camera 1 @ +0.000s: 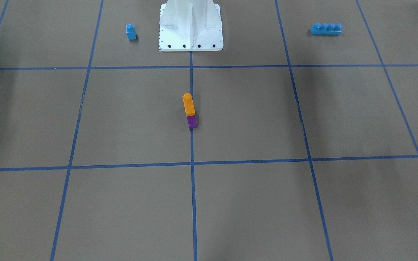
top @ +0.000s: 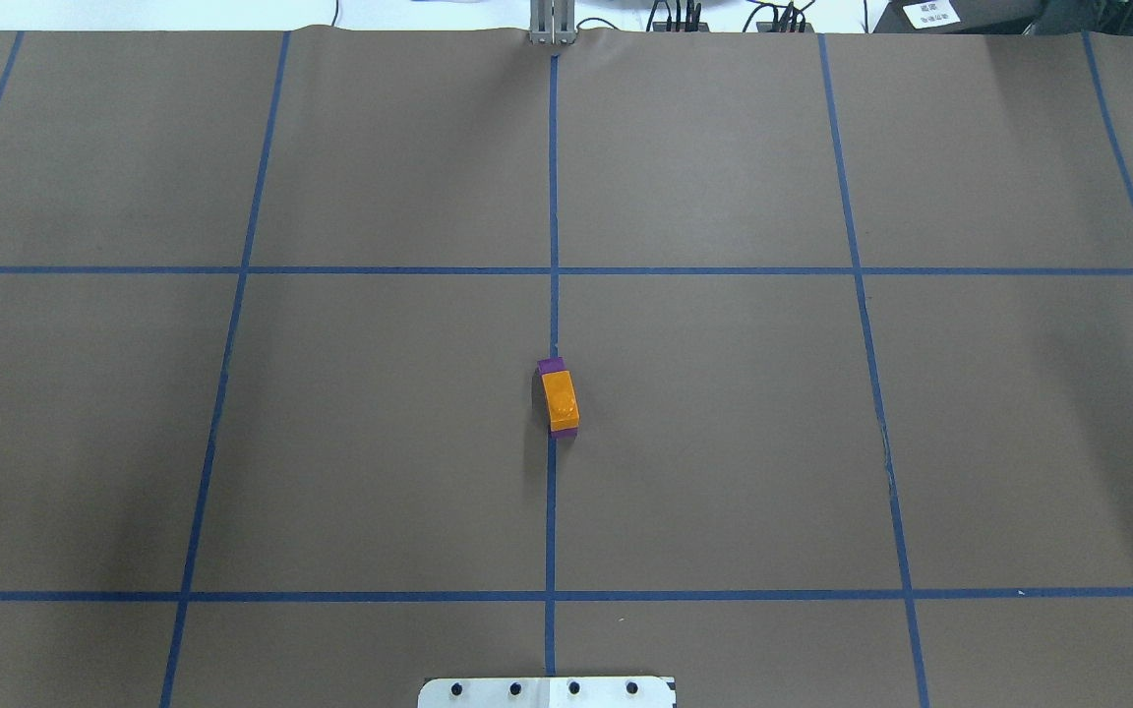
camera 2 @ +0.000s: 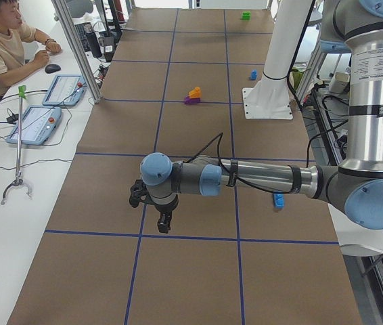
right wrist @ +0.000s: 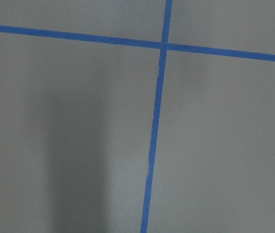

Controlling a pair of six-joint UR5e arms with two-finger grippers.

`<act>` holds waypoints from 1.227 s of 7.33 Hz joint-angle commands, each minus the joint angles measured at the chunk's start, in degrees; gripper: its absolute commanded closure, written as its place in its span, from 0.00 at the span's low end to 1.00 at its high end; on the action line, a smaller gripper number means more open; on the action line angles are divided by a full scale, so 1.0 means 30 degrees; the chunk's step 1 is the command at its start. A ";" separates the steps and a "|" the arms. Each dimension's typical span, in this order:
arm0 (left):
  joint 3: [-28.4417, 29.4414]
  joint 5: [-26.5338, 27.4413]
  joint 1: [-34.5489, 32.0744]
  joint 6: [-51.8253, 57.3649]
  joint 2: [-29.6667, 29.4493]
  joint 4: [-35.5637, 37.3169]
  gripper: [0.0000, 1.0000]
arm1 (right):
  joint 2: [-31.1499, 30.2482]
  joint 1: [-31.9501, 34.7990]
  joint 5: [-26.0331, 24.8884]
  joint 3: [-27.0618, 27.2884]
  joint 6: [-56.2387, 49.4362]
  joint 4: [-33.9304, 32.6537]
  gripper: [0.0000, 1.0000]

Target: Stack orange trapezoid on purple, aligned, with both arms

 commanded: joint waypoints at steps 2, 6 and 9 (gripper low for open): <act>-0.0027 0.0000 -0.0005 -0.0008 0.0033 0.0000 0.00 | 0.0075 -0.0024 0.0017 0.0049 0.0017 0.0000 0.00; -0.0115 0.0000 -0.0005 -0.0008 0.0004 0.0000 0.00 | 0.0075 -0.0025 0.0046 0.0019 0.0017 0.0000 0.00; -0.0348 -0.0116 -0.0121 -0.0037 0.0033 0.0029 0.00 | -0.0042 -0.0025 0.0281 -0.0068 -0.0012 0.0000 0.00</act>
